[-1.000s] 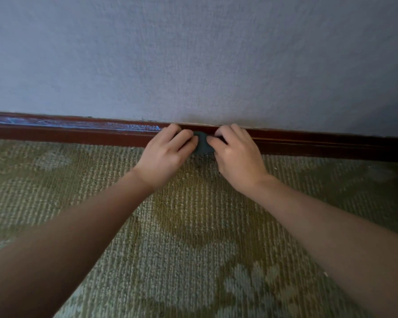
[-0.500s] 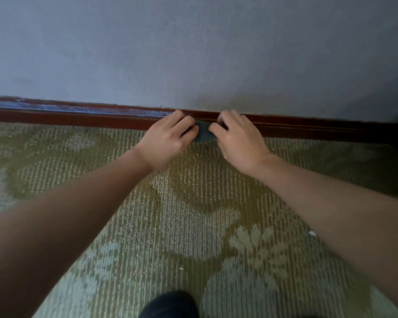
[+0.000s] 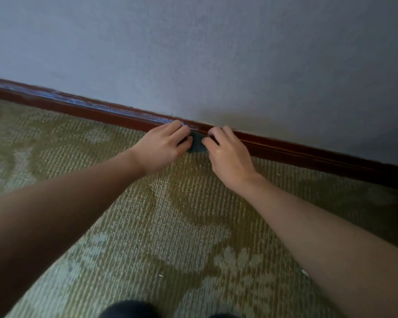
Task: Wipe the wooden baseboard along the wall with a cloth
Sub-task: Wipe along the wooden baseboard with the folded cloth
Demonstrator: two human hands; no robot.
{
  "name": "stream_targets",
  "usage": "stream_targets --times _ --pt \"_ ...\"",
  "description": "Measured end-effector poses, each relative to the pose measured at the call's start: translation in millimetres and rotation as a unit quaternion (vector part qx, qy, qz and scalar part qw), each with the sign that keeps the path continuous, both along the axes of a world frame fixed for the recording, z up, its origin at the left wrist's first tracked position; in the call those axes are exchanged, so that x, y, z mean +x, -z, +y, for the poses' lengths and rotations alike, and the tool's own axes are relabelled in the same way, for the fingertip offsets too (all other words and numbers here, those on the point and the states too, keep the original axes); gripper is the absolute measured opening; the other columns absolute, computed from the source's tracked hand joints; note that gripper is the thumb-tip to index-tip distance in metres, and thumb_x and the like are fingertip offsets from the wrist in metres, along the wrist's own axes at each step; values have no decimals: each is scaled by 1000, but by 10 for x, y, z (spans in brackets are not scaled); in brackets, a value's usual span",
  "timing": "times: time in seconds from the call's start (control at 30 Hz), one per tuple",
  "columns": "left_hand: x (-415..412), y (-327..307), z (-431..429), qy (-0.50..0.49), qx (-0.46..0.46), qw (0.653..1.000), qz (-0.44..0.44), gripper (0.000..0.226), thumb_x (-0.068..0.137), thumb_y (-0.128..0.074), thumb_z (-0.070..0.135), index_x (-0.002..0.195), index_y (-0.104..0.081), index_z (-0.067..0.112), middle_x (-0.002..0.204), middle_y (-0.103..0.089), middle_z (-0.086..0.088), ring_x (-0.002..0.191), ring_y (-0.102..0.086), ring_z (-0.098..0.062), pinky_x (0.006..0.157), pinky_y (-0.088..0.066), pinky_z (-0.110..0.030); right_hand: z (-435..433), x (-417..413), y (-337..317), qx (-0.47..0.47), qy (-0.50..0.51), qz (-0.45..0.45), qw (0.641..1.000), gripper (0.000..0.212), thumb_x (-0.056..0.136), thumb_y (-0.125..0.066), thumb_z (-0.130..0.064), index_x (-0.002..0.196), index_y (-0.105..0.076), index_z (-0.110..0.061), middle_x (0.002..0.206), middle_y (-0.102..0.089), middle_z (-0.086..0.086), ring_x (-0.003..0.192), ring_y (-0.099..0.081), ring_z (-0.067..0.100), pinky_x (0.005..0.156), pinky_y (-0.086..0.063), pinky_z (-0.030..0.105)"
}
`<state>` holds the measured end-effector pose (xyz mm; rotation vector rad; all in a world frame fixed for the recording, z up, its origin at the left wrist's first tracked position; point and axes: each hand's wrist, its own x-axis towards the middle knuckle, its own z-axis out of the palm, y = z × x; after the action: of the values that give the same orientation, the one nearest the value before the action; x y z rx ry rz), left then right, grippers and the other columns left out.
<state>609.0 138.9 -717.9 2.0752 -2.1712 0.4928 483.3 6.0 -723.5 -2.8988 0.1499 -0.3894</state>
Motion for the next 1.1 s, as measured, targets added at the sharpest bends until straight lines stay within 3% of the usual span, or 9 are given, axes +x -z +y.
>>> stream_targets --times 0.13,0.3,0.43,0.53,0.8,0.93,1.1 --pt "53 121 -59 -1 -18 1000 -1 26 86 -43 -3 81 -67 -10 74 -62 -19 63 -59 -30 54 -50 -34 -25 24 160 1 8 -14 1000 32 61 -74 14 91 -67 6 93 -62 22 83 -59 37 53 -51 37" --pt "323 290 -177 17 -50 999 -5 22 84 -47 -2 82 -67 -10 75 -62 -20 64 -59 -31 53 -48 -34 -110 262 358 -23 41 -60 997 33 63 -72 14 94 -67 5 88 -61 21 78 -58 36 57 -51 38" --pt "476 421 -202 42 -79 996 -16 23 86 -47 -1 86 -68 -9 80 -64 -21 77 -48 -30 59 -47 -38 -99 328 469 -37 58 -101 993 25 66 -72 13 91 -68 7 81 -60 20 73 -58 35 57 -48 36" --pt "467 557 -186 44 -97 994 12 23 88 -46 -3 88 -68 -12 82 -65 -23 70 -59 -32 61 -50 -38 -52 306 542 -45 74 -124 988 26 68 -71 13 93 -68 7 82 -62 19 73 -59 34 61 -49 37" --pt "444 685 -145 23 -142 989 33 22 87 -47 -4 89 -68 -12 81 -65 -23 67 -61 -33 63 -48 -39 -9 306 583 -49 81 -114 989 30 67 -69 15 97 -68 8 85 -63 21 75 -60 35 62 -51 38" --pt "385 756 -46 15 -108 993 54 23 87 -46 -5 92 -67 -13 87 -65 -25 70 -62 -34 63 -53 -38 97 293 621 -56 95 -77 991 33 66 -72 13 98 -69 6 86 -63 20 75 -61 34 60 -48 36" --pt "407 672 -116 10 -148 987 63 27 90 -42 -4 93 -67 -11 88 -66 -24 70 -62 -33 62 -53 -37 81 339 569 -50 120 -114 985 32 66 -71 14 97 -68 5 88 -63 18 77 -59 34 65 -44 35"
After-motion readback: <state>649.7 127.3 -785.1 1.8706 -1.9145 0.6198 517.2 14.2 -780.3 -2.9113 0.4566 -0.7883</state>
